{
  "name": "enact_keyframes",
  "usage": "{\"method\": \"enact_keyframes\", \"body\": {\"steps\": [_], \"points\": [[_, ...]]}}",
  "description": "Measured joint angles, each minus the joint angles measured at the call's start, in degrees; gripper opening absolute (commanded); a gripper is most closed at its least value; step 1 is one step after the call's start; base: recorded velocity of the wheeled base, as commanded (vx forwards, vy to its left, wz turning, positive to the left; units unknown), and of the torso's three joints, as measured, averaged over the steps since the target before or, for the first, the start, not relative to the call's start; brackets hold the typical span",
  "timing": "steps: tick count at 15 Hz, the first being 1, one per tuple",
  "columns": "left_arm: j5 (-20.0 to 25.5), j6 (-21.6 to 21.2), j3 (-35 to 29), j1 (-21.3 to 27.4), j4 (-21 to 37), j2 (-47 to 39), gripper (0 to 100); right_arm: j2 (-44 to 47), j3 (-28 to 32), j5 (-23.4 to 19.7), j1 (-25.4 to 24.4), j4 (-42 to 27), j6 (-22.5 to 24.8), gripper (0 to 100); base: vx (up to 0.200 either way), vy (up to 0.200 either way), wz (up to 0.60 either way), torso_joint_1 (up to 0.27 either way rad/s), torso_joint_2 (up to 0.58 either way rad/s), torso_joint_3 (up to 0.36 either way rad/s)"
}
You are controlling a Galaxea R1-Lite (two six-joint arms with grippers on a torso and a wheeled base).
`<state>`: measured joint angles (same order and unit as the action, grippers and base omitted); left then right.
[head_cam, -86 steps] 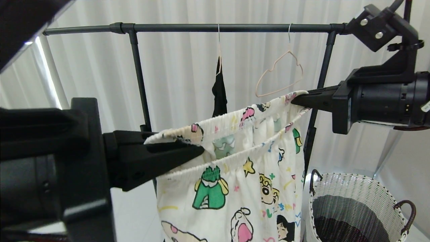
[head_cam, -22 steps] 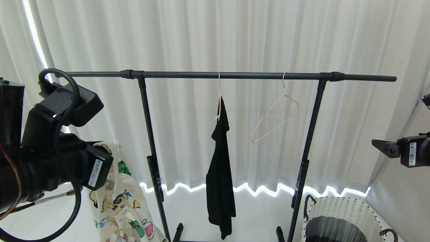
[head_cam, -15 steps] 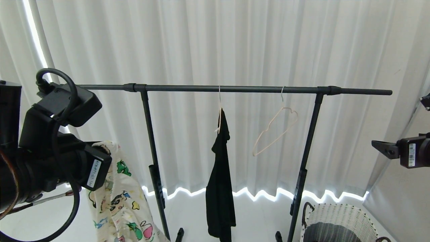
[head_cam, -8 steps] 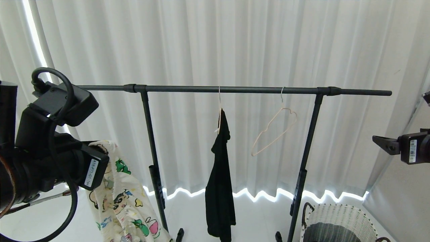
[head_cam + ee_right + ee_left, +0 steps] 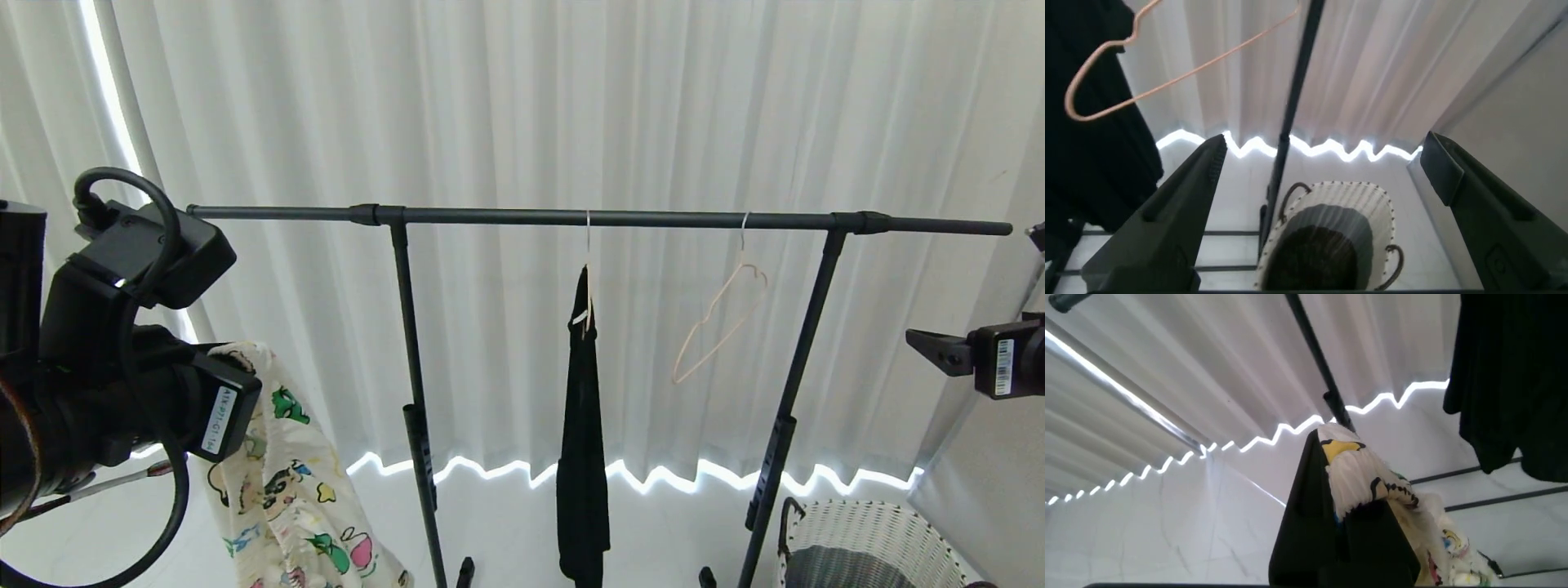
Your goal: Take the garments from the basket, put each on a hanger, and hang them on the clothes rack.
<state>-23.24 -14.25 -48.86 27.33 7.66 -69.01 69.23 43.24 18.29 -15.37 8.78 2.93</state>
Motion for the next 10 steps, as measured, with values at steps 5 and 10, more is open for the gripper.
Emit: {"method": "enact_keyframes", "body": {"steps": [5,10], "points": [[0.26,0.09,0.00,0.12,-0.02,0.22,0,0.45,-0.27,0.00,0.02,0.00,-0.13,100,0.000,0.000,0.00,0.000,0.00,0.000],[0.17,-0.09,-0.09,0.11,0.00,0.22,0,1.63,0.04,-0.09,0.11,0.04,-0.28,100,0.080,0.040,0.00,-0.002,0.00,0.000]]}}
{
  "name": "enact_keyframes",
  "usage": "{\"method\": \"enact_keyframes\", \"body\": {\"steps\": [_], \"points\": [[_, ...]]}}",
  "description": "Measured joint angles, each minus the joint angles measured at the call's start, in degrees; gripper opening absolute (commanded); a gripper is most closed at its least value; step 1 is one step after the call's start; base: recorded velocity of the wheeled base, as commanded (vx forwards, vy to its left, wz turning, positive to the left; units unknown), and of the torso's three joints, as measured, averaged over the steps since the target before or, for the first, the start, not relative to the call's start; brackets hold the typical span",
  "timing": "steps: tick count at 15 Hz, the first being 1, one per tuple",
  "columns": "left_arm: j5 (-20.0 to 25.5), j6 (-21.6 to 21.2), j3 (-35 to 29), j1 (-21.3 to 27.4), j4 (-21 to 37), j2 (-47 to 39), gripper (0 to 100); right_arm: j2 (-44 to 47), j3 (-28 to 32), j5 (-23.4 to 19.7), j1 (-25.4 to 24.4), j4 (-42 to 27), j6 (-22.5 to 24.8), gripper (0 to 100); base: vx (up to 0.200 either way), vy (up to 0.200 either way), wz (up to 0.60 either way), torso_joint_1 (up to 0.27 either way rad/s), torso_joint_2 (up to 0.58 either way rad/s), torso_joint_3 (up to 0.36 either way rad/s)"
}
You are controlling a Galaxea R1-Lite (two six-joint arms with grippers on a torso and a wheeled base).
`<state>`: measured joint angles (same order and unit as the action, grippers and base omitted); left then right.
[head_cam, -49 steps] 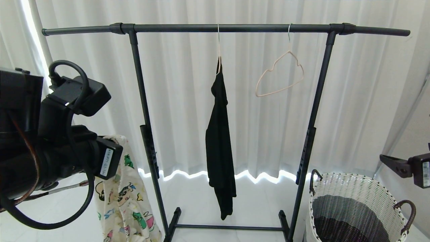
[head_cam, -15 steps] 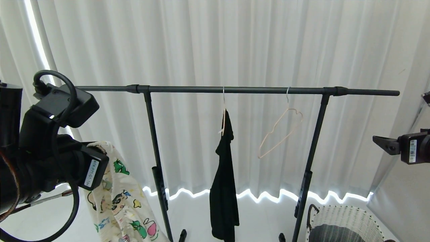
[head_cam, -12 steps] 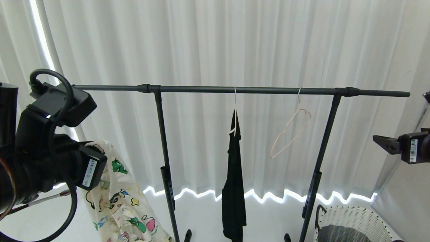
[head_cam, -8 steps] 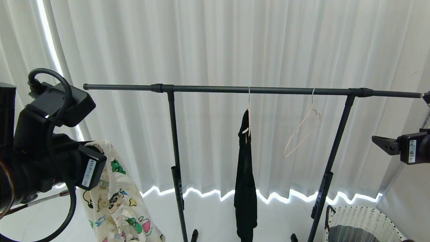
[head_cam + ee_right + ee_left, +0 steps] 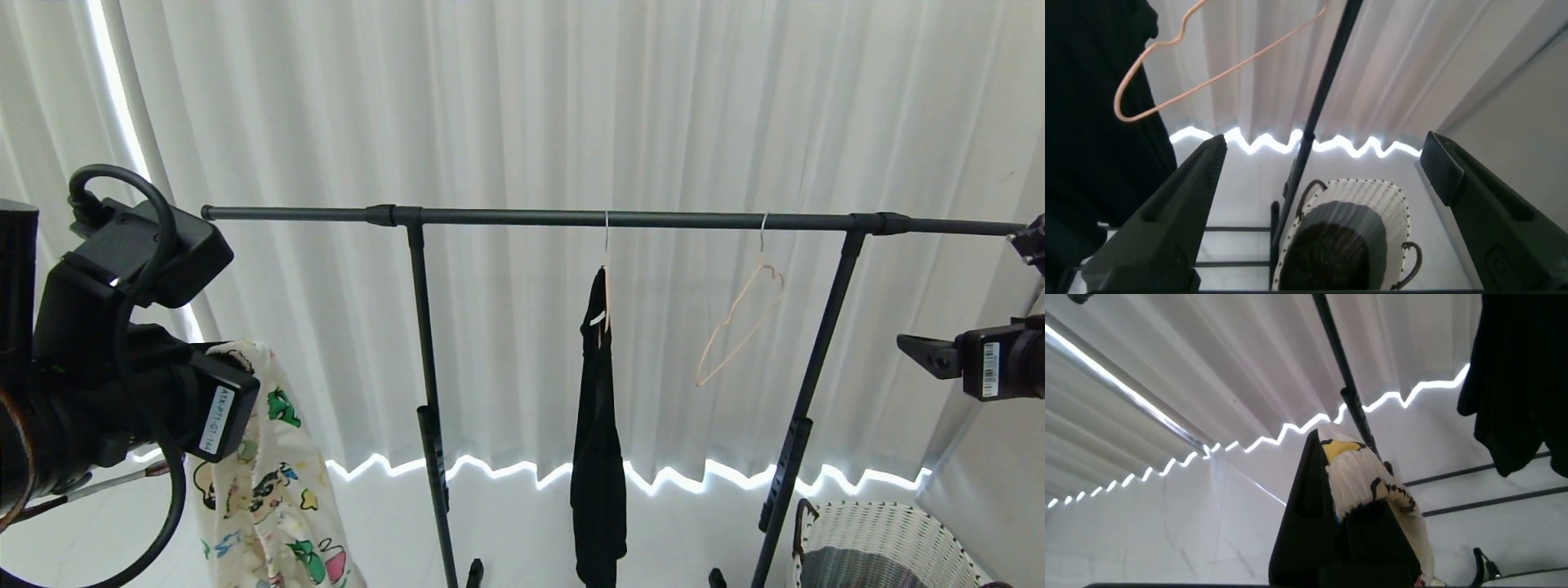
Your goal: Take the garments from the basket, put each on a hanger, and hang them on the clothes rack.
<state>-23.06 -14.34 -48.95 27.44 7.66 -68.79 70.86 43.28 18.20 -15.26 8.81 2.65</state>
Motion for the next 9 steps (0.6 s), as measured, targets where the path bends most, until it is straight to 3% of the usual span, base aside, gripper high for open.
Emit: {"method": "enact_keyframes", "body": {"steps": [9], "points": [[-0.06,-0.27,0.00,0.12,0.00,-0.02,0,2.58,0.24,-0.11,0.11,2.95,0.00,100,0.200,0.000,0.00,0.002,0.00,0.003]]}}
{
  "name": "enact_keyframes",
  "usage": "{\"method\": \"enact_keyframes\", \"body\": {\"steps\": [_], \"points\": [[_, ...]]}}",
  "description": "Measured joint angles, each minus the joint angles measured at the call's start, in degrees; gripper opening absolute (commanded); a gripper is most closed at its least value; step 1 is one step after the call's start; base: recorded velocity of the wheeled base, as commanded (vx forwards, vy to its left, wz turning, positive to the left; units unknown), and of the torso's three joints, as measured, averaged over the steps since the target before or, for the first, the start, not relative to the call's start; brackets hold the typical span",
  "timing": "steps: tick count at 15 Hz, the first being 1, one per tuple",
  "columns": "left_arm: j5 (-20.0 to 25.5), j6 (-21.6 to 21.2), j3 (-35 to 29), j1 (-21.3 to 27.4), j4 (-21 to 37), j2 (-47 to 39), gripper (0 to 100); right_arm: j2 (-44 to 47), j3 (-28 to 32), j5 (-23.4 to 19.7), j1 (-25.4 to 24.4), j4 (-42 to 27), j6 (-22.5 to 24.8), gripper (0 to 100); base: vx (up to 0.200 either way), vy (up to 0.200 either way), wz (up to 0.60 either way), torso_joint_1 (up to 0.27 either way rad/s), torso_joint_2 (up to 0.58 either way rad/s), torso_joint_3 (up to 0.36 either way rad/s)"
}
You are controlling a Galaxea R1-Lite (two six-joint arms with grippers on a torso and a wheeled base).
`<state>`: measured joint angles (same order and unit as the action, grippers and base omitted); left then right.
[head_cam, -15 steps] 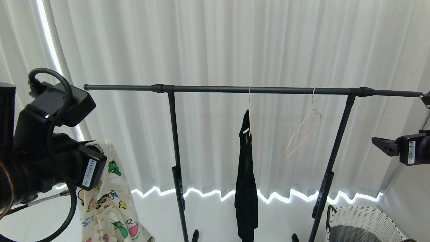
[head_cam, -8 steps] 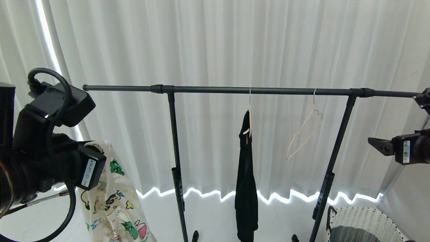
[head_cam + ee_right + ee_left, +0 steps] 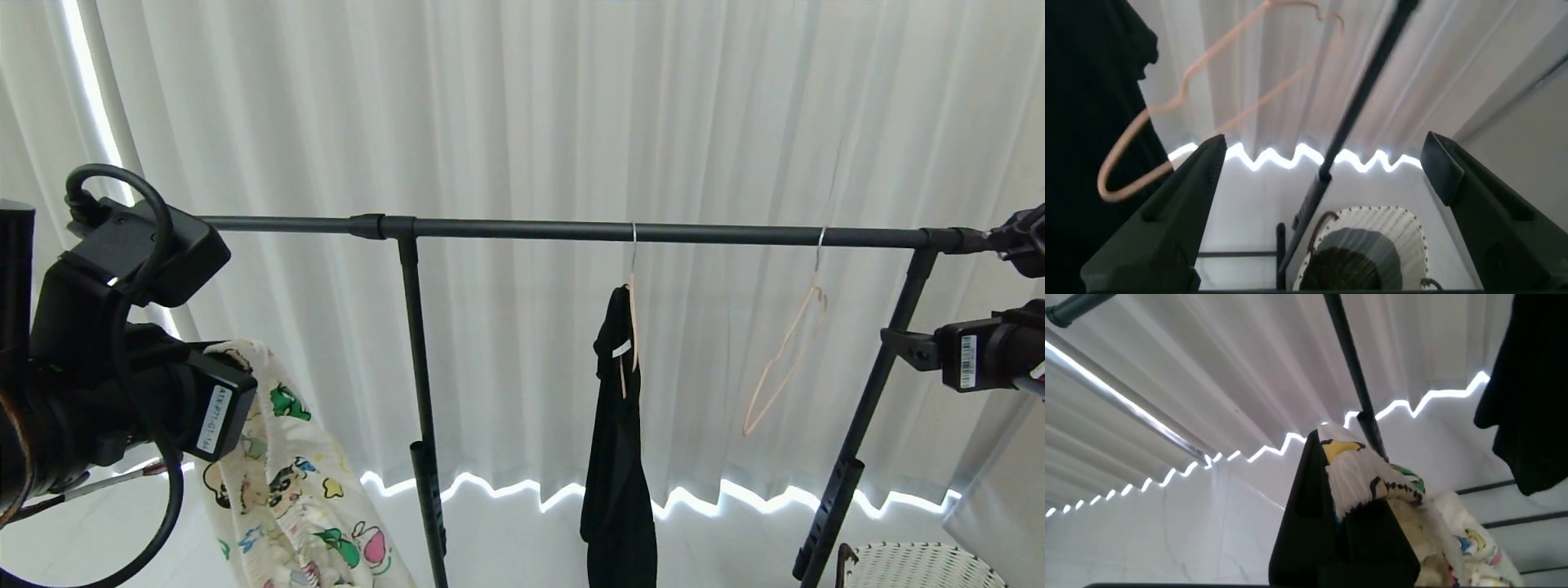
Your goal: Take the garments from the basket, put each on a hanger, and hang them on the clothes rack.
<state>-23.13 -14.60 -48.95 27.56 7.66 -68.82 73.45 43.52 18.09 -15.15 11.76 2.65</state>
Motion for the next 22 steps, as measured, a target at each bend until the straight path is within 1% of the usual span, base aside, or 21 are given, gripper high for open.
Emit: {"method": "enact_keyframes", "body": {"steps": [2,5,6,8,9,10,12,14,16,18,20,22], "points": [[0.04,0.00,0.00,0.02,-0.05,-0.01,0,0.28,-0.04,0.05,0.09,-0.05,-0.02,100,0.200,0.000,0.00,0.010,0.00,0.000],[0.02,0.10,0.00,0.02,-0.09,0.00,0,0.83,-0.15,-0.15,0.06,-0.06,-0.18,100,0.000,0.000,0.00,0.000,0.00,0.000],[0.04,0.10,0.00,0.02,-0.11,-0.04,0,1.24,-0.15,-0.99,0.09,-0.09,-0.20,100,0.000,0.000,0.00,0.000,0.00,0.000],[0.04,0.10,0.00,0.02,-1.23,-0.04,0,2.29,0.02,-4.66,-0.06,0.55,-0.46,100,0.000,0.000,0.00,0.000,0.00,0.000],[0.02,0.10,0.09,0.02,-1.87,-0.04,0,2.71,0.11,-5.47,0.05,0.90,-1.01,100,0.000,0.000,0.00,0.000,0.00,0.000],[0.04,0.05,0.09,0.05,-3.25,-0.09,0,3.51,0.55,-6.57,0.02,2.19,-2.51,100,0.000,0.000,0.00,0.000,0.00,0.000],[0.04,0.02,0.44,0.02,-3.39,-0.06,0,6.67,2.67,-7.69,-1.16,3.32,-7.70,100,0.000,0.000,0.00,0.000,0.00,0.000],[0.04,0.02,0.68,0.02,-3.36,0.10,0,10.25,4.83,-7.84,-2.36,3.47,-13.13,100,0.000,0.000,0.00,0.000,0.00,0.000],[0.02,0.02,0.83,0.02,-3.36,0.40,0,12.85,6.21,-7.42,-3.43,3.32,-17.25,100,0.000,0.000,0.00,0.000,0.00,0.000],[0.02,0.00,1.18,0.02,-3.39,0.93,0,14.20,6.50,-6.05,-3.97,-1.12,-20.24,100,0.000,0.000,0.00,0.000,0.00,0.000],[0.02,0.02,2.01,0.02,-3.36,1.40,0,14.56,6.73,-4.85,-4.11,-4.52,-25.31,100,0.000,0.000,0.00,0.000,0.00,0.000],[0.02,0.05,2.47,0.02,-3.34,1.78,0,14.56,6.75,-2.28,-4.19,-7.74,-27.58,100,0.000,0.000,0.00,0.000,0.00,0.000]]}}
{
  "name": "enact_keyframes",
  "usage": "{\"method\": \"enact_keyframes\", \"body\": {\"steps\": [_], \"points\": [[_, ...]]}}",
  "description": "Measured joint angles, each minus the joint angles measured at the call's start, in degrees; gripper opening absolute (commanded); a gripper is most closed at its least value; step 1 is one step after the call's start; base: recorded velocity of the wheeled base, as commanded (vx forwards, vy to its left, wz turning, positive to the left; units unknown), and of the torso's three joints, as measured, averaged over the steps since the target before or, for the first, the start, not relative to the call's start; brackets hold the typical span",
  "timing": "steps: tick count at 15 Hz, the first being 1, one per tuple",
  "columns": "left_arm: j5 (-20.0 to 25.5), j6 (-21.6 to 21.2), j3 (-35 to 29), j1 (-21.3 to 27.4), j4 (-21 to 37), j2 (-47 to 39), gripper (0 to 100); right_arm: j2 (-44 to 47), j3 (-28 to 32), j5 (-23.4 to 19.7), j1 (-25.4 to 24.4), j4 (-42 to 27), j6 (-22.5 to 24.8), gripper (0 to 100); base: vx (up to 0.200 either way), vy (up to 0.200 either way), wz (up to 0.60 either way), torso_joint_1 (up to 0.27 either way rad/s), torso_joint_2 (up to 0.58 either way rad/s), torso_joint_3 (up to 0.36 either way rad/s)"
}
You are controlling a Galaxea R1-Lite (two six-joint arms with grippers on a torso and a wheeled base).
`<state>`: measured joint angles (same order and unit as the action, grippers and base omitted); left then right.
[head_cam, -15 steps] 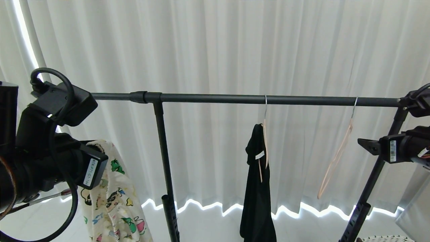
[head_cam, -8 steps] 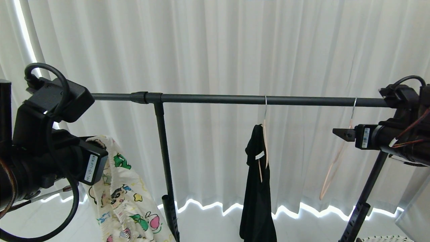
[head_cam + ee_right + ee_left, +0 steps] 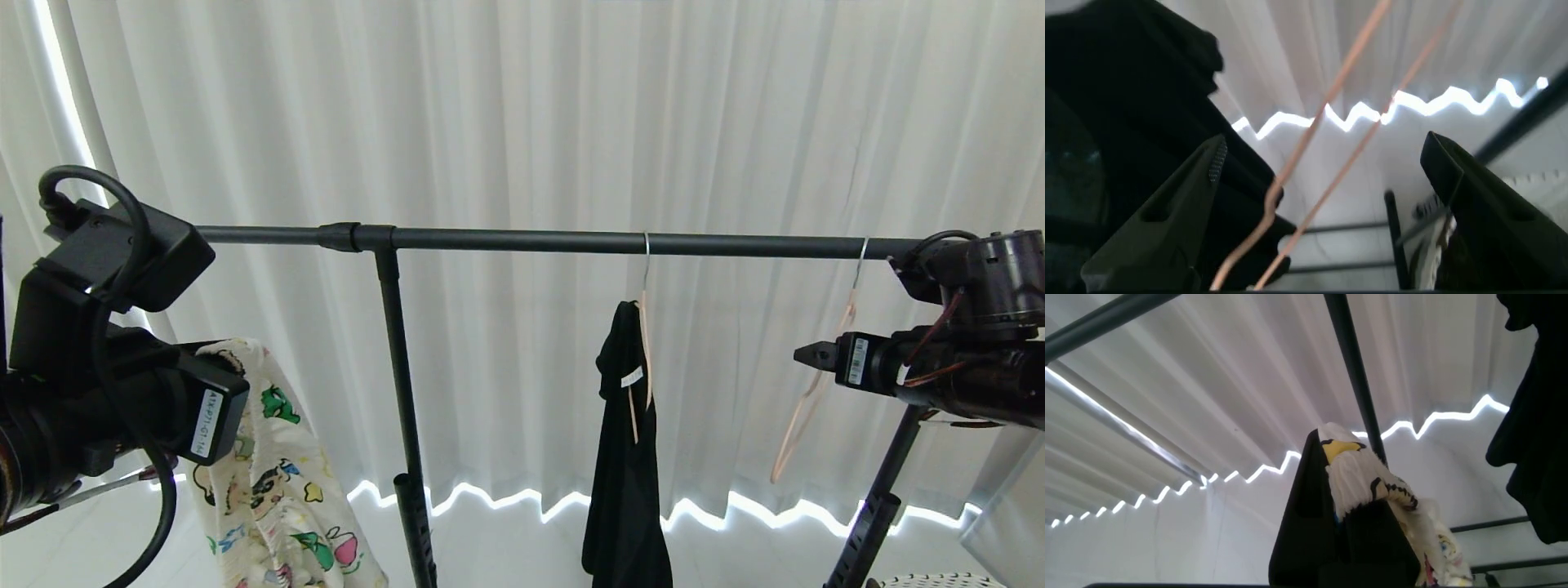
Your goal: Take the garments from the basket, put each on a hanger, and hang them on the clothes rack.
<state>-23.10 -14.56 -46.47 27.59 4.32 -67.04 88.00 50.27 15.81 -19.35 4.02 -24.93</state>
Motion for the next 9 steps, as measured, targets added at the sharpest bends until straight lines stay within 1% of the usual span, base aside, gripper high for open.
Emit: {"method": "enact_keyframes", "body": {"steps": [2,6,9], "points": [[0.00,0.02,0.13,0.00,-0.05,0.15,0,-0.33,-0.11,0.85,0.06,-1.16,-0.55,100,0.000,0.000,0.00,0.000,0.00,0.000],[0.01,0.05,0.22,0.05,-0.02,0.22,0,-1.13,-0.41,1.02,0.30,-1.76,-0.57,100,0.000,0.000,0.00,0.000,0.00,0.000],[0.01,0.05,0.26,0.09,0.00,0.23,0,-1.43,-0.44,3.16,0.46,-3.71,-0.57,100,0.000,0.000,0.00,0.000,0.00,0.000]]}}
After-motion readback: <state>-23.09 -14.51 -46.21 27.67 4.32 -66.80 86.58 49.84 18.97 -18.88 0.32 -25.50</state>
